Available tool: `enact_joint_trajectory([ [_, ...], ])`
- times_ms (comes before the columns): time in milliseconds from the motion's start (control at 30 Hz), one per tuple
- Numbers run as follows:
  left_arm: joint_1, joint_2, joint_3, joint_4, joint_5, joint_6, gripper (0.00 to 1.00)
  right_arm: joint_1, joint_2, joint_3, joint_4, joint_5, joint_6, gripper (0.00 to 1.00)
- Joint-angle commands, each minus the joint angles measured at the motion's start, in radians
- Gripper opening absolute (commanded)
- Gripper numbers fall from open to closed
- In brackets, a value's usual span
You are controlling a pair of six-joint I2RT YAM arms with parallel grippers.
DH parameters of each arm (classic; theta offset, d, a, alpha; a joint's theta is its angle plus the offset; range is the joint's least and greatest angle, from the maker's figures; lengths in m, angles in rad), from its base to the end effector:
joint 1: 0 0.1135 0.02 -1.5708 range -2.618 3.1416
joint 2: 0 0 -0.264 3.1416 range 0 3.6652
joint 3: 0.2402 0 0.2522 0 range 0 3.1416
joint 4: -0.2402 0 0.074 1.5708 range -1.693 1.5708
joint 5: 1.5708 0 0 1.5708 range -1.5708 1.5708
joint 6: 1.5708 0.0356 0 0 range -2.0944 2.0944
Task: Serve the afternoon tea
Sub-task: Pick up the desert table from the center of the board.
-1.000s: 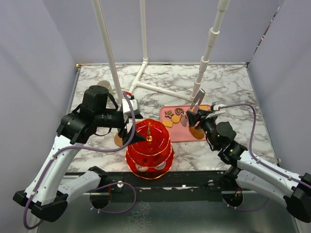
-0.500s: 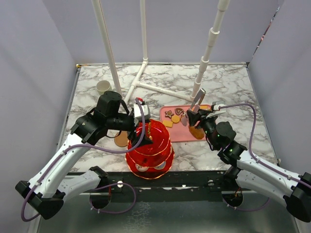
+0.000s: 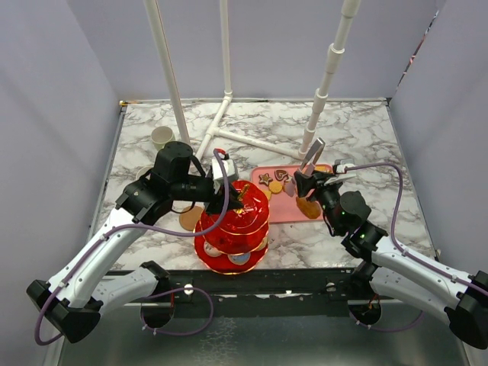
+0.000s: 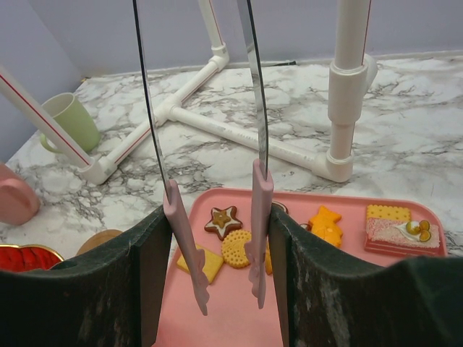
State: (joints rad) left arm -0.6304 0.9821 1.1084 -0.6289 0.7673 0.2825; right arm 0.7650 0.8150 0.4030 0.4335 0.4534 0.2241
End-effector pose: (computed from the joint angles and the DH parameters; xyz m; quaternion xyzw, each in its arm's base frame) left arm 0.1439 -0.1356 0.3754 0.5228 0.6325 -0.3990 0.4092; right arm 0.1503 0.1227 0.2648 -0.0273 0.6997 0.1922 0.6876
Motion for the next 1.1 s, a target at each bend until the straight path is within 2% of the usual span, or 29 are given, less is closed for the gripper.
enact_joint_trajectory([
  [0, -0.005, -0.014, 0.01, 0.077, -0.006, -0.036, 0.27, 0.005, -0.012, 0.001, 0.054, 0.03, -0.002, 0.54],
  [400, -0.005, -0.032, 0.041, 0.223, -0.096, -0.126, 0.0, 0.005, -0.026, -0.012, 0.051, 0.037, -0.002, 0.54],
  [733, -0.005, -0.019, 0.077, 0.328, -0.215, -0.059, 0.0, 0.005, -0.035, -0.021, 0.054, 0.039, 0.001, 0.54],
  [1067, -0.002, 0.041, 0.116, 0.456, -0.359, 0.116, 0.0, 0.005, -0.055, -0.039, 0.053, 0.041, 0.005, 0.54],
])
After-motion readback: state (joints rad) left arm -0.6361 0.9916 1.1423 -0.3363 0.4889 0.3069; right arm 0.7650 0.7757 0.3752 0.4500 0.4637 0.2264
